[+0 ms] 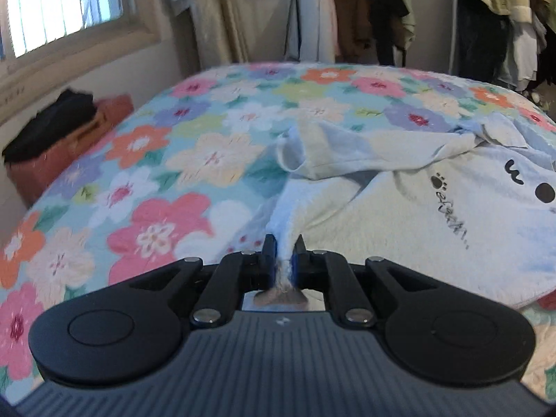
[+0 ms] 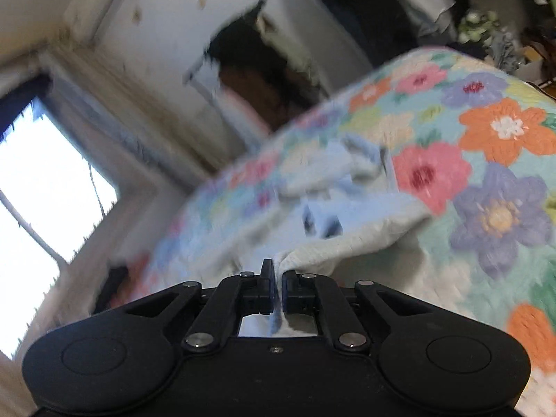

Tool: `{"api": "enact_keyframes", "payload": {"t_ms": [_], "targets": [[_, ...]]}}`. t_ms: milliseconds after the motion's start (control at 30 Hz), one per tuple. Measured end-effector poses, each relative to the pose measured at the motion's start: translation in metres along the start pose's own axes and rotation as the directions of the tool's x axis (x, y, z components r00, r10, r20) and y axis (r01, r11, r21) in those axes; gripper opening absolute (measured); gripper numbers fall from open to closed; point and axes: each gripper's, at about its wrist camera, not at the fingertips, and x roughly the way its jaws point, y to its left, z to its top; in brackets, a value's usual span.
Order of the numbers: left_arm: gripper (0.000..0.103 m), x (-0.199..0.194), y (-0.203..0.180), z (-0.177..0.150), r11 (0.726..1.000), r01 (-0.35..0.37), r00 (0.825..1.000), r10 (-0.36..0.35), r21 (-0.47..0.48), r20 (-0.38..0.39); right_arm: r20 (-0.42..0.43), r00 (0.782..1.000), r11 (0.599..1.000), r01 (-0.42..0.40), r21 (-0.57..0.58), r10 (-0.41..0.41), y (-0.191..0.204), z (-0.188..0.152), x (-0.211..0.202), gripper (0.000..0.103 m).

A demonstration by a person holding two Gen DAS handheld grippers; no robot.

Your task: Fold clothes

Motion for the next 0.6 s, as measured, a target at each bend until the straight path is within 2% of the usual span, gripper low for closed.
{"api": "enact_keyframes", "payload": {"t_ms": [33, 100, 133, 200, 267, 333, 400, 467, 533, 600], "targets": [[0.008, 0.006, 0.005, -0.003, 1.000, 0.002, 1.000, -0.002, -0.010, -0.028, -0.048, 0.997, 0.998, 0.060, -0.014, -0.061, -0.005, -0.011, 0.002, 0.006], [0.008, 0.021, 0.009, -0.010, 0.999, 0.009, 0.996, -0.012, -0.032, -0.093, -0.109, 0.978, 0.982, 0.185, 0.039, -0.180, -0.022, -0.031, 0.004, 0.006], [0.008, 0.025, 0.011, -0.012, 0.998, 0.016, 0.993, -0.022, -0.055, -0.113, -0.101, 0.970, 0.967, 0.232, 0.104, -0.222, -0.028, -0.041, 0.001, 0.006], [0.008, 0.025, 0.011, -0.010, 0.997, 0.014, 0.994, -0.021, -0.071, -0.105, -0.067, 0.979, 0.961, 0.201, 0.188, -0.192, -0.024, -0.049, -0.003, 0.006], [0.008, 0.019, 0.011, -0.007, 0.999, -0.016, 0.998, 0.013, -0.044, -0.069, -0.038, 0.990, 0.980, 0.137, 0.142, -0.133, -0.004, -0.038, -0.009, 0.006], [0.008, 0.013, 0.010, -0.005, 0.999, -0.038, 0.998, 0.037, -0.027, -0.047, -0.018, 0.996, 0.995, 0.092, 0.038, -0.091, 0.017, -0.024, -0.019, 0.006], [0.008, 0.015, 0.010, -0.007, 0.999, -0.045, 0.997, 0.043, -0.028, -0.064, -0.020, 0.996, 0.996, 0.092, -0.015, -0.092, 0.022, -0.020, -0.027, 0.006], [0.008, 0.020, 0.012, -0.012, 0.999, -0.043, 0.994, 0.040, -0.027, -0.105, -0.084, 0.982, 0.986, 0.168, -0.017, -0.169, 0.010, -0.030, -0.023, 0.006], [0.008, 0.030, 0.014, -0.019, 0.999, -0.031, 0.986, 0.024, -0.040, -0.163, -0.163, 0.954, 0.968, 0.251, -0.022, -0.251, -0.004, -0.046, -0.013, 0.006], [0.009, 0.038, 0.016, -0.024, 0.998, -0.032, 0.978, 0.020, -0.055, -0.207, -0.221, 0.934, 0.959, 0.284, -0.022, -0.281, -0.015, -0.065, 0.004, 0.006]]}}
